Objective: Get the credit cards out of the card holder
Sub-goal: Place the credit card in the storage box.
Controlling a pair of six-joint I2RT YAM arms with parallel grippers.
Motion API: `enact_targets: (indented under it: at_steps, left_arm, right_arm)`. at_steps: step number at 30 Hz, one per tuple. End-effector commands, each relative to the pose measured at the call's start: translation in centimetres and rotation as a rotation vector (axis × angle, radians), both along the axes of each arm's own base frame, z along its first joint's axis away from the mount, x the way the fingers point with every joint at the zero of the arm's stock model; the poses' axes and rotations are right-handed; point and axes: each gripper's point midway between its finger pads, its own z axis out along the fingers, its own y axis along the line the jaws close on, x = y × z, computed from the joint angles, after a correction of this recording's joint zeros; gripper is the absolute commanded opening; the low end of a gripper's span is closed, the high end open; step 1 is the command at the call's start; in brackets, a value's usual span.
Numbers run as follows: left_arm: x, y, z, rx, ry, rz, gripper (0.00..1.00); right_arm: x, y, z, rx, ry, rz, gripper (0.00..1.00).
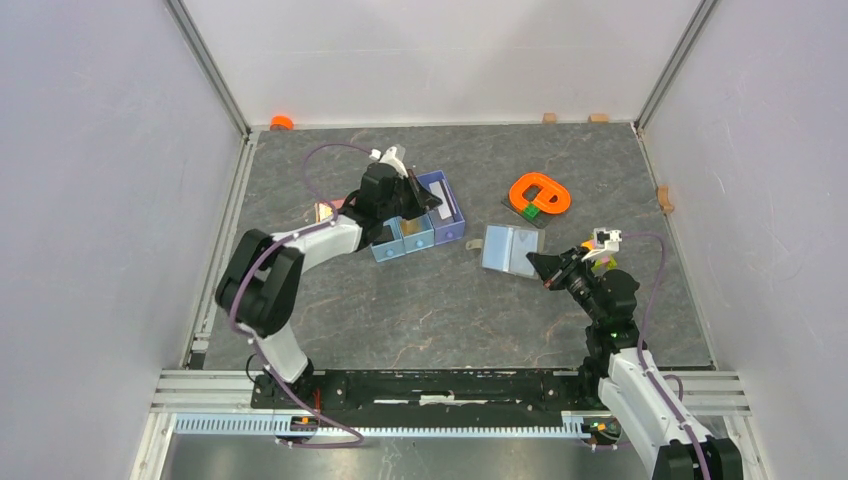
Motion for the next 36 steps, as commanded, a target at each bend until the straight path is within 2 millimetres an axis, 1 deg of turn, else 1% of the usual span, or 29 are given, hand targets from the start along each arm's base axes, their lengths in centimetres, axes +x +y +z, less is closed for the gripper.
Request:
enact_targets:
  at_steps: [1,3,6,9,11,13,16,19,21,24,26,28,29,36]
  left_arm:
    - [1.8,-1.7,-0.9,-0.057,0.066,-0.075,0.02]
    - [2.5,-1.9,-2.2,-0.063,0.096,-0.071,0.02]
    - [3.2,-1.4,-3.4,-0.051,0.104,-0.035,0.02]
    - [3.5,-1.0,-4.0,-0.046,0.114,-0.021,0.02]
    - [3.5,-0.8,-4.0,-0.044,0.115,-0.019,0.04]
    - [3.4,-0.9,-3.9,-0.046,0.115,-0.036,0.09]
    - [3.0,-1.0,-3.4,-0.046,0.107,-0.058,0.22]
    - [2.6,-0.7,-2.2,-0.037,0.085,-0.067,0.32]
    - [2.1,-0.4,-1.3,-0.031,0.069,-0.073,0.36]
    - [1.2,-0.1,0.4,-0.035,0.035,-0.093,0.38]
    - [0.4,0.1,1.9,-0.046,0.007,-0.108,0.4]
    - [-0.8,0.5,2.9,-0.051,-0.013,-0.115,0.43]
    - [-1.2,0.8,3.7,-0.059,-0.033,-0.113,0.45]
    - [-4.8,2.0,7.6,-0.09,-0.099,-0.098,0.52]
  right_arm:
    - [0.3,0.2,1.8,0.021,-0.069,0.007,0.0]
    - [0.3,0.2,1.8,0.024,-0.069,0.008,0.0]
    - [0.2,0.3,1.8,0.028,-0.069,0.012,0.0]
    - [0.2,0.3,1.9,0.031,-0.068,0.012,0.0]
    - [0.2,0.3,1.9,0.032,-0.067,0.013,0.0]
    - [0.2,0.3,1.9,0.032,-0.07,0.014,0.0]
    - [0.2,0.2,1.7,0.033,-0.063,0.009,0.0]
    - [0.2,0.3,1.6,0.035,-0.06,0.013,0.0]
    - [0.2,0.3,1.7,0.038,-0.061,0.016,0.0]
    - [0.2,0.4,1.7,0.039,-0.06,0.017,0.0]
    - [0.1,0.4,1.7,0.04,-0.059,0.021,0.0]
    - [0.1,0.6,1.8,0.045,-0.061,0.028,0.0]
    - [0.0,0.6,1.8,0.047,-0.062,0.031,0.0]
    - [-0.2,1.2,1.6,0.069,-0.05,0.07,0.0]
